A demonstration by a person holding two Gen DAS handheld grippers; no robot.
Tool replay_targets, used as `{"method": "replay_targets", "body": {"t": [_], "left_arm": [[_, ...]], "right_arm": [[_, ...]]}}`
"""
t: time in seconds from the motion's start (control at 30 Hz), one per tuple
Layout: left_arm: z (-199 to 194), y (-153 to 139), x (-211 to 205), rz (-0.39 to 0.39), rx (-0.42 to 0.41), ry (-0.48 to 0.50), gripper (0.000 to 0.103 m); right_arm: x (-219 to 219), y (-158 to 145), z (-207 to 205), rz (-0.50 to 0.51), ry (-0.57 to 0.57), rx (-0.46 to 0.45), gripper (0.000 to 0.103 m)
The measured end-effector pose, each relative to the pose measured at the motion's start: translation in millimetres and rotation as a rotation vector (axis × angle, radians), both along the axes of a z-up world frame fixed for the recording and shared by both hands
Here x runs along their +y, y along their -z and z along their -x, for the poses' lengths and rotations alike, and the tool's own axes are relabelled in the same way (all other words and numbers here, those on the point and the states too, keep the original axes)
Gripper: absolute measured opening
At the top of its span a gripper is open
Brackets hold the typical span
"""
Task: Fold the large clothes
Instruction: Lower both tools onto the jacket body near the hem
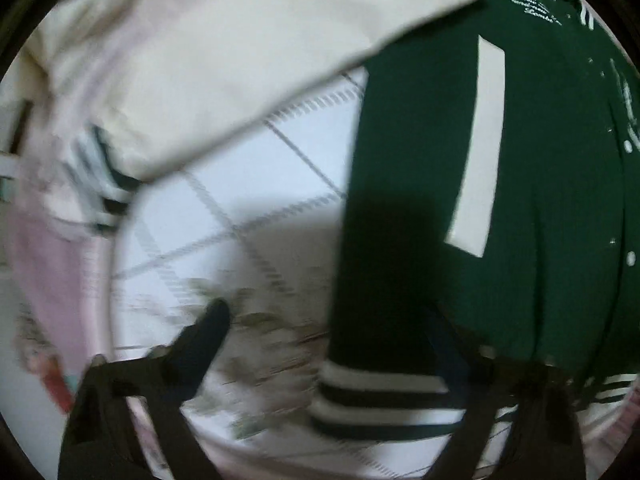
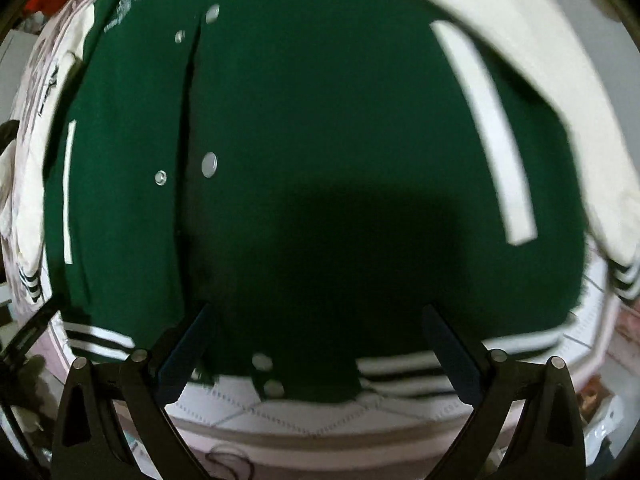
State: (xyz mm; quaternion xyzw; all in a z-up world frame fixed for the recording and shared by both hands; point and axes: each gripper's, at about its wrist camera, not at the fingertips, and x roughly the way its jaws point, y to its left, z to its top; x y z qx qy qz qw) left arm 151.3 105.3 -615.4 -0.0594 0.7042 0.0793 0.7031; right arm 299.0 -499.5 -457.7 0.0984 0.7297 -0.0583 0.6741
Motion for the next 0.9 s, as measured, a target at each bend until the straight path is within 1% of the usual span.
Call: {"method": "replay_targets", "body": {"t": [0.03, 0.07, 0.1, 0.13, 0.17, 0.23, 0.3, 0.4, 0.47, 0.53, 0.6, 0.63, 0.67, 0.7, 0.73, 0.77, 0.8, 0.83, 0.9], "left_arm": [[2.1, -0.2, 1.2, 0.048, -0.038, -0.015, 0.067], [4.0, -2.6, 0.9, 0.068, -0.07, -0.021, 0.052], [6.2, -6.8, -2.6, 0.096, -0.106, -0.002, 0.038], [7.8, -9.5, -5.4, 0.094, -0.116, 0.011, 0.025], [10.2, -13.1, -9.0, 0.07, -0.125, 0.022, 0.018], [17.3, -21.3, -12.2, 0.06, -0.143, 0.03, 0.014], [26.0, -28.5, -9.4, 0.074, -0.149, 0.013, 0.013], [47.9, -37.3, -2.3, 0.091, -0.155, 0.005, 0.013], [63.7, -36.9, 1.1, 0.087, -0.14, 0.006, 0.013], [88.9, -38.0, 5.9, 0.075, -0.114, 0.009, 0.013], [113.9, -45.0, 9.7, 0.066, -0.088, 0.006, 0.013], [123.0, -45.9, 12.0, 0.059, -0.076, 0.005, 0.014], [134.6, -50.3, 13.9, 0.039, -0.059, 0.003, 0.019], [141.4, -55.4, 14.4, 0.015, -0.045, 0.003, 0.02], [148.2, -63.0, 14.4, -0.022, -0.025, 0.002, 0.022], [155.0, -72.1, 14.3, -0.052, -0.017, 0.002, 0.022], [159.3, -83.6, 14.0, -0.06, -0.026, 0.001, 0.022], [163.1, -100.7, 12.4, -0.066, -0.053, 0.004, 0.022], [163.1, -132.4, 5.0, -0.101, -0.1, 0.02, 0.035]], "right_arm": [[3.2, 9.2, -1.4, 0.001, -0.008, -0.001, 0.103], [6.5, 18.0, -2.3, 0.012, -0.016, 0.003, 0.103], [9.2, 25.1, -2.7, 0.02, -0.02, 0.009, 0.103], [12.8, 33.7, -2.8, 0.032, -0.027, 0.015, 0.103], [15.9, 39.9, -2.5, 0.04, -0.036, 0.018, 0.103], [23.8, 52.8, -0.9, 0.06, -0.058, 0.022, 0.103], [31.0, 63.9, 1.9, 0.071, -0.071, 0.036, 0.101], [48.2, 86.7, 11.0, 0.074, -0.109, 0.092, 0.1], [62.8, 101.2, 21.9, 0.107, -0.155, 0.104, 0.1], [76.9, 117.3, 36.9, 0.118, -0.188, 0.12, 0.1], [86.5, 129.9, 51.1, 0.109, -0.2, 0.135, 0.1], [91.3, 137.0, 59.2, 0.101, -0.205, 0.144, 0.1], [96.6, 144.9, 67.5, 0.093, -0.213, 0.156, 0.1], [100.8, 151.4, 73.7, 0.087, -0.217, 0.165, 0.1], [105.4, 158.3, 79.2, 0.078, -0.218, 0.172, 0.1], [107.8, 161.8, 81.6, 0.067, -0.216, 0.17, 0.1], [108.5, 164.3, 82.7, 0.048, -0.202, 0.161, 0.1], [106.0, 165.7, 82.7, 0.012, -0.167, 0.145, 0.1], [94.4, 165.4, 81.6, -0.076, -0.069, 0.109, 0.099]]}}
